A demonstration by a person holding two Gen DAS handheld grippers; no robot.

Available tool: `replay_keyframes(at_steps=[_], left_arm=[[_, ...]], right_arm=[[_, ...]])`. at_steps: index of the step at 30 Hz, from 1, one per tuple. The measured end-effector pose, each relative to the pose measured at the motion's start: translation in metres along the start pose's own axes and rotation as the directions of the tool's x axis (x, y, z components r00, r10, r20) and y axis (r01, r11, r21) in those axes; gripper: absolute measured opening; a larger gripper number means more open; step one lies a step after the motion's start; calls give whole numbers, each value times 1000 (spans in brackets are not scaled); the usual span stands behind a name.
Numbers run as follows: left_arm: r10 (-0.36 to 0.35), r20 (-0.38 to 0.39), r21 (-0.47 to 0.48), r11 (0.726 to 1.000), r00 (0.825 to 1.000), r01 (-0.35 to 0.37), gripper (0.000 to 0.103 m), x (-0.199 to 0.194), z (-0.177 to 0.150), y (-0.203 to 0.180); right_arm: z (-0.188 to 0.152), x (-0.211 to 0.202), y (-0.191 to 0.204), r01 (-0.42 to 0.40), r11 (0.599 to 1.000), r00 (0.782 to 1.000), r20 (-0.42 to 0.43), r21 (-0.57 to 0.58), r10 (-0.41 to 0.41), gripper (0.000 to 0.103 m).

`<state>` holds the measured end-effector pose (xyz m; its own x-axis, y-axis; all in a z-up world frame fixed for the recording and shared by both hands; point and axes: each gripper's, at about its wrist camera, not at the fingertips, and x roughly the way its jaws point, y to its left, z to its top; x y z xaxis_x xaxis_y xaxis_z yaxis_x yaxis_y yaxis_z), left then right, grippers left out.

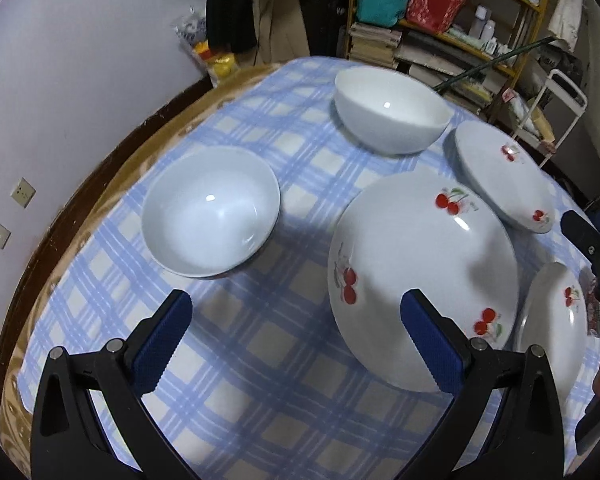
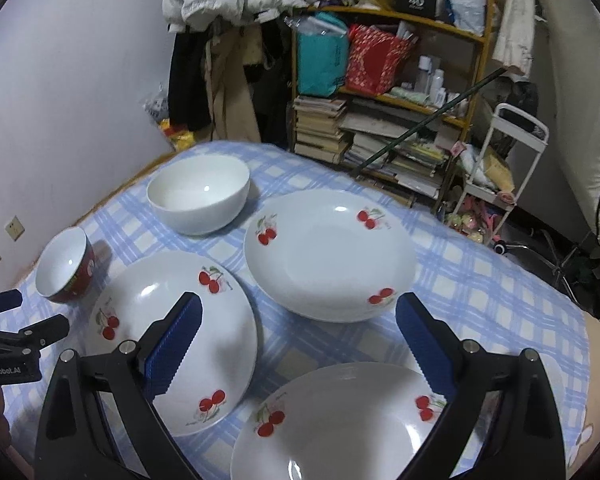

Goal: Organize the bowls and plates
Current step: 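Move the left tool toward a cherry-print plate while the right tool approaches another plate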

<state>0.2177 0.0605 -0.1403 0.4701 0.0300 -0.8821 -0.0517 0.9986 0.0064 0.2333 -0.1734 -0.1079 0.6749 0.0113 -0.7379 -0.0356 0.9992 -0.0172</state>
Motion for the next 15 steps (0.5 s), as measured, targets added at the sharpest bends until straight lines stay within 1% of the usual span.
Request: replay_keyframes(at_steps=[1, 2, 5, 10, 15], left_arm=[[-8, -10, -4, 1000, 1000, 8, 102, 3, -1, 0], [-18, -20, -9, 1000, 1000, 18, 102, 7, -1, 0], [-31, -38, -20, 999, 999, 30, 102, 14, -2, 0], [-45, -59, -31, 999, 997, 43, 102, 20, -3, 0], [-62, -79, -37, 998, 995, 59, 102, 25, -3, -2]], right_arm=[[0, 7, 3, -3, 1000, 1000, -15, -8, 3, 91], [-1, 13, 5, -8, 1000, 1000, -29, -14, 8, 89], [-5, 26, 11, -34, 999, 997, -72, -21, 32, 85], [-13, 41, 17, -56, 998, 993, -102, -36, 52, 84], [-16, 50, 18, -58, 998, 992, -118, -37, 53, 84]])
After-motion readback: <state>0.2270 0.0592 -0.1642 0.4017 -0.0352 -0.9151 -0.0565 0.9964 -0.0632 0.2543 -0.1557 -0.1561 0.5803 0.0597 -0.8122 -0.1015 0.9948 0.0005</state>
